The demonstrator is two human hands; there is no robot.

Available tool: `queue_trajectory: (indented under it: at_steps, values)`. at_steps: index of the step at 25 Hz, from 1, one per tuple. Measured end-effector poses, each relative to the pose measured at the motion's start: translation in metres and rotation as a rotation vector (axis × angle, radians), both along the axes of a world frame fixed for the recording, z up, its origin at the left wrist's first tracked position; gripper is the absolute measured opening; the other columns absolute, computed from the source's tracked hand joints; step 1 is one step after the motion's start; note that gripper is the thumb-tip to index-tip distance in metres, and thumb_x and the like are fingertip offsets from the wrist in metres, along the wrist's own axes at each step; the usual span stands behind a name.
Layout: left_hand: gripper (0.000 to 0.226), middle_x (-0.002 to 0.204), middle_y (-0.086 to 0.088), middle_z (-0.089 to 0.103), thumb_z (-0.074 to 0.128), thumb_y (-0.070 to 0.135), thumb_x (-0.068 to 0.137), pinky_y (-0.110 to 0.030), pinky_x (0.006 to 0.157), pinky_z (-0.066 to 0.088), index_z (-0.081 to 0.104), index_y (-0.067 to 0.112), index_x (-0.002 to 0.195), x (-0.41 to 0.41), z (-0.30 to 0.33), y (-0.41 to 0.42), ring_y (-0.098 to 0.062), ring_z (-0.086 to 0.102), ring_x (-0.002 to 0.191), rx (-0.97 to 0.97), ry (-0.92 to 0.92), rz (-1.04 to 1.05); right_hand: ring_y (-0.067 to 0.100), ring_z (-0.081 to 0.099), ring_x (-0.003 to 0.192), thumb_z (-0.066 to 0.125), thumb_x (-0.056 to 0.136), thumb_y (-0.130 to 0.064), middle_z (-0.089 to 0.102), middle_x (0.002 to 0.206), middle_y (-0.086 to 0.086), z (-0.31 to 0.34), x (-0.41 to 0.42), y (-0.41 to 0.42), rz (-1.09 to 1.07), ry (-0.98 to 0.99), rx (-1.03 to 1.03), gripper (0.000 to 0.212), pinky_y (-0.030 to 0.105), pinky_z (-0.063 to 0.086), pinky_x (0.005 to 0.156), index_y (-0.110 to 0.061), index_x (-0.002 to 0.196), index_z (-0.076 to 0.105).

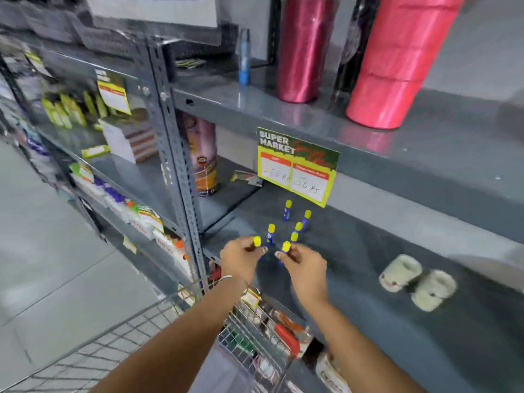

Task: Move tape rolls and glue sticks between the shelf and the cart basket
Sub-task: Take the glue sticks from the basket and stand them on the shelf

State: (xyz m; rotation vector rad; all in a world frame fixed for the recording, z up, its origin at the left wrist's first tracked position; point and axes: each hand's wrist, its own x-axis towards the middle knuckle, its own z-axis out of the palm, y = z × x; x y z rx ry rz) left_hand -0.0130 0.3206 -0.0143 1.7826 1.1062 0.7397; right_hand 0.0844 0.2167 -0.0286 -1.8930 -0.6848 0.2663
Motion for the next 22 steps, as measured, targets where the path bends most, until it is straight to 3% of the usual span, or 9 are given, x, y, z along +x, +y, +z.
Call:
queue_trajectory:
  at_steps: [2, 6, 11, 14, 18, 22]
  values:
    - [0.01, 0.08, -0.011, 0.075, 0.079, 0.016, 0.073, -0.032, 0.072, 0.048, 0.075, 0.008, 0.079, 0.015, -0.002, 0.004, -0.02, 0.062, 0.073, 0.021, 0.094, -0.051, 0.019, 0.062, 0.062, 0.081, 0.074, -0.021, 0.073, 0.069, 0.003, -0.007, 0.009, 0.004, -0.049, -0.019, -0.057, 0.013, 0.042, 0.055, 0.069, -0.016, 0.074, 0.069]
    - [0.01, 0.08, -0.012, 0.076, 0.078, 0.014, 0.073, -0.034, 0.077, 0.054, 0.075, 0.007, 0.079, 0.026, -0.01, 0.012, -0.026, 0.069, 0.081, 0.012, 0.137, -0.082, 0.024, 0.066, 0.07, 0.081, 0.071, -0.017, 0.073, 0.071, 0.005, -0.02, 0.014, 0.009, -0.068, 0.019, -0.119, 0.014, 0.042, 0.055, 0.069, -0.014, 0.075, 0.068]
    - [0.012, 0.075, -0.011, 0.073, 0.078, 0.015, 0.07, -0.027, 0.067, 0.047, 0.068, 0.008, 0.07, 0.029, -0.019, 0.022, -0.025, 0.067, 0.076, 0.065, 0.239, -0.125, 0.027, 0.07, 0.076, 0.082, 0.07, -0.011, 0.075, 0.076, 0.009, -0.03, 0.015, 0.015, -0.078, 0.034, -0.16, 0.015, 0.041, 0.057, 0.075, -0.007, 0.077, 0.07]
    - [0.012, 0.075, -0.01, 0.074, 0.079, 0.016, 0.068, -0.032, 0.075, 0.054, 0.071, 0.008, 0.073, 0.031, -0.024, 0.026, -0.026, 0.069, 0.079, 0.062, 0.24, -0.131, 0.027, 0.07, 0.076, 0.081, 0.07, -0.009, 0.075, 0.076, 0.009, -0.029, 0.017, 0.016, -0.084, 0.036, -0.187, 0.014, 0.039, 0.057, 0.074, -0.006, 0.078, 0.07]
    - [0.016, 0.081, -0.006, 0.075, 0.082, 0.017, 0.068, -0.022, 0.072, 0.047, 0.071, 0.011, 0.08, 0.033, -0.025, 0.026, -0.019, 0.067, 0.078, 0.054, 0.233, -0.151, 0.023, 0.07, 0.077, 0.079, 0.071, -0.003, 0.074, 0.077, 0.008, -0.023, 0.013, 0.016, -0.084, 0.072, -0.189, 0.015, 0.035, 0.056, 0.077, -0.005, 0.082, 0.07]
    - [0.046, 0.088, -0.001, 0.069, 0.087, 0.006, 0.059, -0.032, 0.085, 0.053, 0.068, 0.013, 0.099, 0.021, -0.03, 0.019, -0.019, 0.063, 0.085, -0.046, 0.078, -0.142, 0.016, 0.063, 0.073, 0.083, 0.068, 0.001, 0.063, 0.074, -0.004, -0.022, 0.009, 0.004, -0.075, 0.172, -0.17, 0.041, 0.026, 0.053, 0.079, -0.003, 0.105, 0.068]
